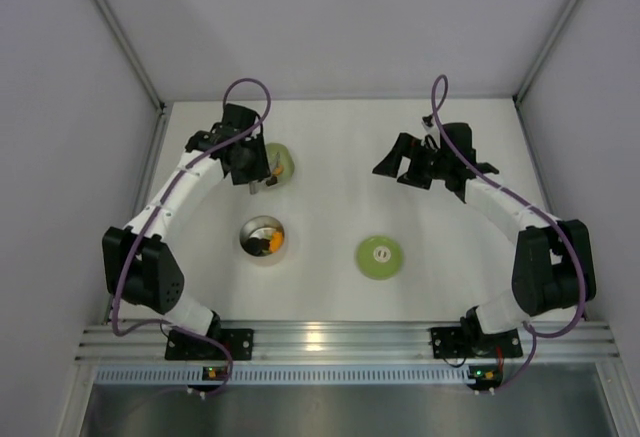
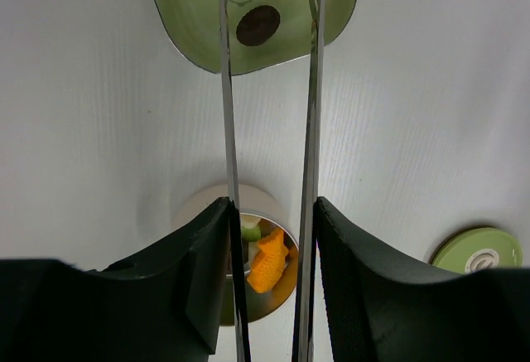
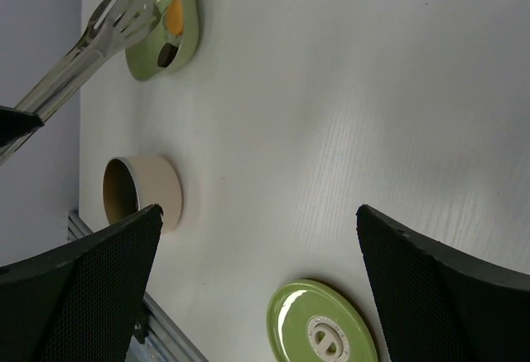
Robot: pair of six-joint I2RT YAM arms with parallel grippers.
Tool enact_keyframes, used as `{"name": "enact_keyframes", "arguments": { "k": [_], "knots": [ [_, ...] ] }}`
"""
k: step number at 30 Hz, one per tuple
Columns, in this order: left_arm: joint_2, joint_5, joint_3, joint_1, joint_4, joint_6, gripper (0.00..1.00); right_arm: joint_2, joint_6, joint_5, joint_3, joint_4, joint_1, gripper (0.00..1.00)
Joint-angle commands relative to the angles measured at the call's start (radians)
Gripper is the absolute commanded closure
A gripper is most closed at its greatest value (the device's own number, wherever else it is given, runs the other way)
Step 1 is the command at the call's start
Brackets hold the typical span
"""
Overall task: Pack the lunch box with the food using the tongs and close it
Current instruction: Pick up the fake food from the plate.
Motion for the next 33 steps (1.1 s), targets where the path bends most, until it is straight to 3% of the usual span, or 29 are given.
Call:
{"name": "enact_keyframes", "arguments": {
  "k": [1, 33],
  "knots": [
    [0.033, -0.024, 0.048, -0.001, 0.059, 0.005, 0.51, -0.004, -0.019, -0.024, 0.028, 0.079, 0.006, 0.01],
    [0.092, 0.022, 0.032, -0.013, 0.103, 0.022, 0.53, -0.022, -0.022, -0.016, 0.008, 0.081, 0.003, 0.01]
  ]
}}
